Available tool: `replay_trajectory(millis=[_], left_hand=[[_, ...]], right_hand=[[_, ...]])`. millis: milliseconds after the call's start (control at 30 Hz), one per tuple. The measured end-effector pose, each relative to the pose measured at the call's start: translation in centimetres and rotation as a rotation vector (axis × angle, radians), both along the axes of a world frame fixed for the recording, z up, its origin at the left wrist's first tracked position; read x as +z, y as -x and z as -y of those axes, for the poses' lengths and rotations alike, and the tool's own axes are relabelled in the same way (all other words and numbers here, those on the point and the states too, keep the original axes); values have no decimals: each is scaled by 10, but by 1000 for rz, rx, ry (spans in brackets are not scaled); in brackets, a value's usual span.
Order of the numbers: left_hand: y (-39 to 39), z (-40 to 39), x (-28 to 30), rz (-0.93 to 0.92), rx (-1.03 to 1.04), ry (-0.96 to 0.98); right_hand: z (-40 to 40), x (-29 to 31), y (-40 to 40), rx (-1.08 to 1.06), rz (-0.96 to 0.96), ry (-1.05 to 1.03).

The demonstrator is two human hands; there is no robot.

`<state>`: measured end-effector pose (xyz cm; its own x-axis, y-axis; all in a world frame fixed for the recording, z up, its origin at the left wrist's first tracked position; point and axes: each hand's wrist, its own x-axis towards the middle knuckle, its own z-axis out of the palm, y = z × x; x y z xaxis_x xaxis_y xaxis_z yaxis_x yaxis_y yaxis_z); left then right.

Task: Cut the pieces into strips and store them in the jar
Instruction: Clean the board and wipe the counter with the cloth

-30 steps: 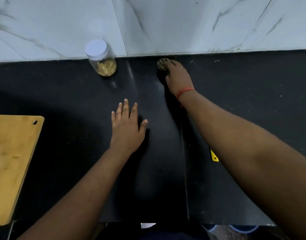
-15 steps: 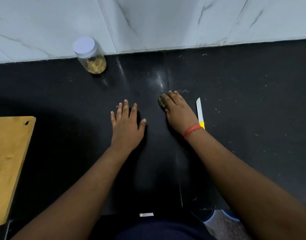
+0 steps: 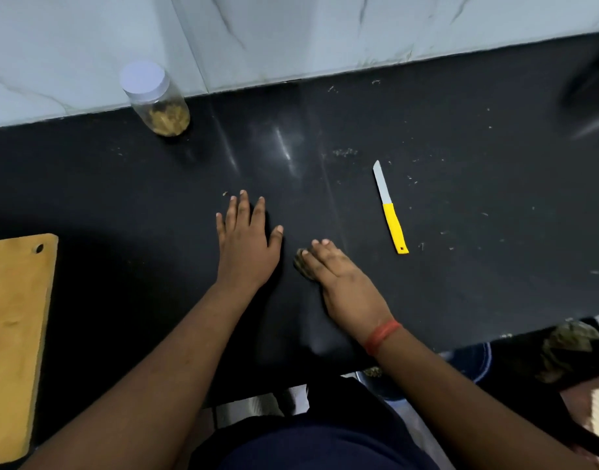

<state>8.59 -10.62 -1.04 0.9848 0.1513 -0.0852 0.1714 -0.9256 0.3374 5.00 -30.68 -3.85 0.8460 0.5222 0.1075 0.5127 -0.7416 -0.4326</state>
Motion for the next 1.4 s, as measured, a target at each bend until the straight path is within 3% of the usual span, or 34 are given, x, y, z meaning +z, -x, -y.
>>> replay_trajectory(millis=[133, 300, 400, 533, 733, 900, 1000, 1100, 1200, 1400], left_hand=[[20, -5, 5, 27, -58, 44], [47, -15, 9, 61, -143, 61], [61, -25, 9, 88, -161, 69], [83, -36, 9, 95, -176, 46], [104, -66, 4, 90, -134, 37], [122, -87, -3, 84, -96, 27], [132, -97, -6, 89, -71, 25], [142, -102, -8, 79, -48, 29], [151, -106, -7, 83, -31, 27], [165, -119, -13, 76, 7, 1]], right_hand=[[-8, 1, 58, -36, 9, -9], [-6, 16, 99, 40, -164, -98], [12, 22, 75, -203, -124, -127], [8, 16, 54, -480, -79, -14], [-57, 7, 117, -285, 7, 24], [-83, 20, 157, -80, -78, -85], [-65, 31, 116, -353, -71, -200], [-49, 25, 60, -499, -49, -51], [-60, 13, 52, -410, -15, 82], [-100, 12, 130, 38, 27, 38]])
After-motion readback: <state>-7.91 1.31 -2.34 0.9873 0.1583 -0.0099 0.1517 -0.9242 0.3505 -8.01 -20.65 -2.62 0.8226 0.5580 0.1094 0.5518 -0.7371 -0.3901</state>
